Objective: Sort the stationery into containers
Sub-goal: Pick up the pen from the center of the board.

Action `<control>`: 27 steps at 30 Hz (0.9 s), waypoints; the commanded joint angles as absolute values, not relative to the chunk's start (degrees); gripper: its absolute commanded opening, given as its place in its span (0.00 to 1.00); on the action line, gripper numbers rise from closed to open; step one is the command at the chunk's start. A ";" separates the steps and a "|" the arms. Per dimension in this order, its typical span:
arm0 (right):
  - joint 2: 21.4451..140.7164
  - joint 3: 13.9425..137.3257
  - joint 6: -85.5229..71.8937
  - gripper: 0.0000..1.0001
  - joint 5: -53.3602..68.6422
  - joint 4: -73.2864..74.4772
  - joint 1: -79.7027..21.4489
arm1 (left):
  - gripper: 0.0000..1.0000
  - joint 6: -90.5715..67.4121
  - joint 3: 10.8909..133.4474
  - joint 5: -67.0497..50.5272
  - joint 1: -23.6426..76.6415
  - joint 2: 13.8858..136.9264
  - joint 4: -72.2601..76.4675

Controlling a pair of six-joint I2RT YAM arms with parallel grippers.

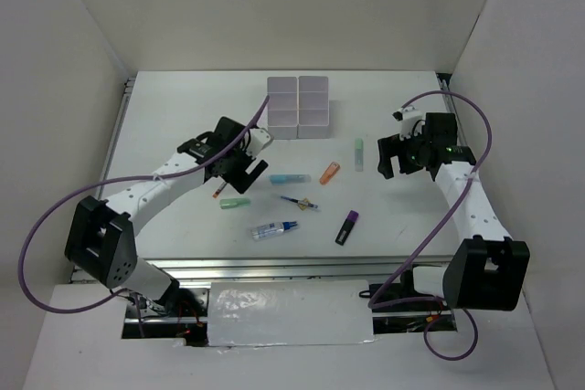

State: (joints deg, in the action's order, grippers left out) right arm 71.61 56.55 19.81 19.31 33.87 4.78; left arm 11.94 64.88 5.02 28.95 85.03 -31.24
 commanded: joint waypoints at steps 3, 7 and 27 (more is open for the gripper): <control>70.13 56.34 19.25 1.00 19.60 32.70 5.19 | 0.87 4.84 70.31 5.46 19.63 90.78 -35.15; 71.01 58.27 19.34 1.00 19.34 33.48 5.36 | 0.83 2.72 72.94 1.33 12.14 95.17 -36.56; 78.48 70.48 10.65 0.99 23.11 34.01 5.62 | 0.73 4.04 78.57 -6.32 9.75 107.31 -37.18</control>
